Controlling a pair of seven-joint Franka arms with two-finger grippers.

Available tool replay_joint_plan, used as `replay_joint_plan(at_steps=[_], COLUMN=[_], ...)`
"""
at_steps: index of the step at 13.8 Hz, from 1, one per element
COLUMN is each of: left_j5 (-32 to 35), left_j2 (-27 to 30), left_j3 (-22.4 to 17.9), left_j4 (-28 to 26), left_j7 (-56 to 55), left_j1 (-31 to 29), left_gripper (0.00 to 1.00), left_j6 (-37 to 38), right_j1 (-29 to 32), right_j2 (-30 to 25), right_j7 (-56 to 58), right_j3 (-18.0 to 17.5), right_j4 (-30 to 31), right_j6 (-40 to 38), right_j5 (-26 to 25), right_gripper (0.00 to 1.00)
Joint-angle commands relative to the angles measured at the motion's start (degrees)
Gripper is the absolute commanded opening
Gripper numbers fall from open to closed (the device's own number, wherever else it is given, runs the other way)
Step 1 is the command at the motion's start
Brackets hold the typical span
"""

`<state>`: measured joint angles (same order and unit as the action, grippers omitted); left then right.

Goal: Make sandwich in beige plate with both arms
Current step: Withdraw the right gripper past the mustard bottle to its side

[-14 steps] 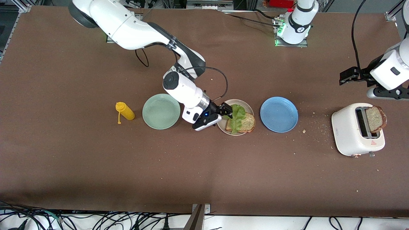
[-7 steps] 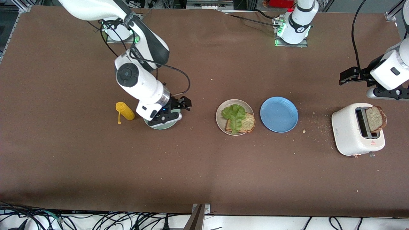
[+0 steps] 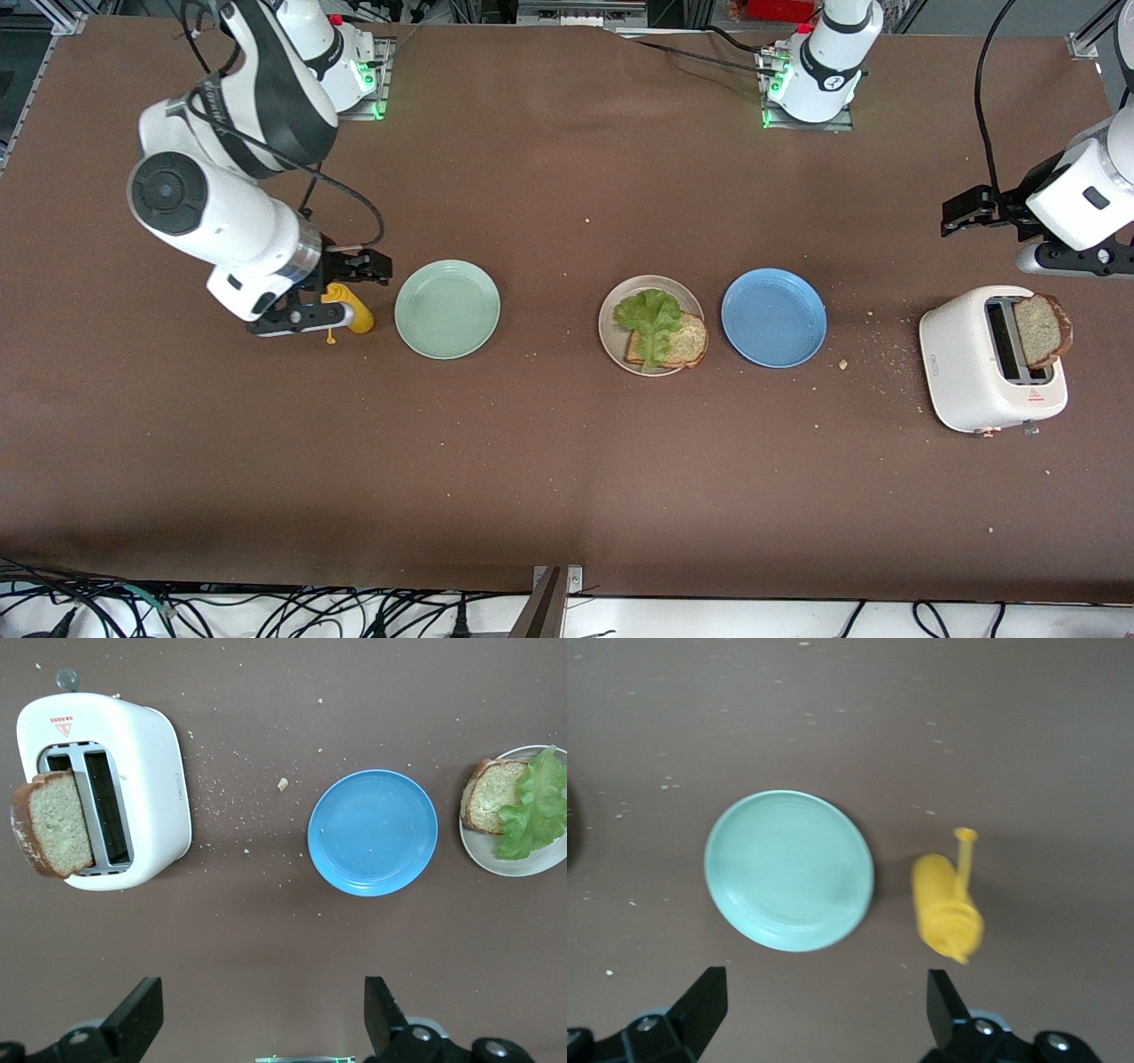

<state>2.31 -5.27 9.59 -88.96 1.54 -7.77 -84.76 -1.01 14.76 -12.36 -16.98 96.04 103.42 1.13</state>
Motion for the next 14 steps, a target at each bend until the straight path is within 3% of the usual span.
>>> replay_joint_plan(at_steps=[1,4,8,11,14], left_j5=[1.1,1.1,1.1,1.1,1.0], left_j2=[-0.3,-0.3,-0.3,-0.3,-0.3], left_j3=[0.1,0.1,0.1,0.1,0.1], left_j4=[0.9,0.9,0.9,1.0,1.0], left_j7=[0.7,0.7,0.7,0.7,0.7], left_j1=[-0.2,-0.2,-0.2,-0.3,-0.3], left_gripper=[1.00,1.00,1.00,1.00,1.00], left_j6=[0.6,0.6,0.6,0.6,0.6], right_j1=[0.1,-0.4,-2.9,-3.6,-3.1], right_j2=[-5.2,-7.3,-9.3,-9.6,-9.6], right_j7=[2.8,9.5,9.7,9.5,9.7], right_j3=[4.6,10.5,15.0,16.8,18.7], right_j4=[1.5,-0.3,-3.5,-8.7,-10.2], right_j6=[-4.5,-7.2,-11.6,-19.0,-21.0], right_j5=[-0.5,-1.0,-3.4,-3.4,-3.0], right_gripper=[1.00,1.00,1.00,1.00,1.00])
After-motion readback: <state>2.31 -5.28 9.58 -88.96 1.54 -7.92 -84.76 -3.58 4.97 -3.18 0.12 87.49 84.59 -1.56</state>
